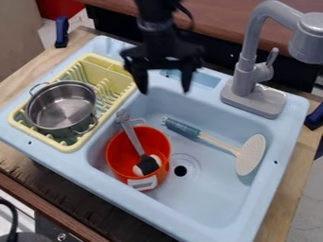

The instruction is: Move the spatula to the sink

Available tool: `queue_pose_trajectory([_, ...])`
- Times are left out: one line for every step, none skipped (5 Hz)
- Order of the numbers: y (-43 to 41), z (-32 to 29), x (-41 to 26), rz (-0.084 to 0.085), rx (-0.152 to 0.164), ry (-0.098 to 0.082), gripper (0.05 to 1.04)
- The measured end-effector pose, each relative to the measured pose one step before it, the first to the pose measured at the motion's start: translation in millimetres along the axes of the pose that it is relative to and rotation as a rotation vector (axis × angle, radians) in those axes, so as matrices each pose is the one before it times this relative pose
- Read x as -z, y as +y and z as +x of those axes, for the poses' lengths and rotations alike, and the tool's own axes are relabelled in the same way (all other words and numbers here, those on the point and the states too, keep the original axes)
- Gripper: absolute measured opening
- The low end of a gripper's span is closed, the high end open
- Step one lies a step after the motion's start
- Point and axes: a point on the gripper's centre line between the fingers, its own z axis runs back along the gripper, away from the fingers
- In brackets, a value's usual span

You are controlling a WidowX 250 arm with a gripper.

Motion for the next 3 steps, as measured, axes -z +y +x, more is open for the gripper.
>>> queue_pose_trajectory([29.27,18.62,0.6,-0.0442,0.0516,0.0365,0.978])
queue_pose_trajectory([20.3,16.0,1.0,0.0004,-0.0295,-0.0054,0.978])
queue_pose_trajectory([9.84,5.75,-5.85,-0.0012,0.0253,0.0256,0.978])
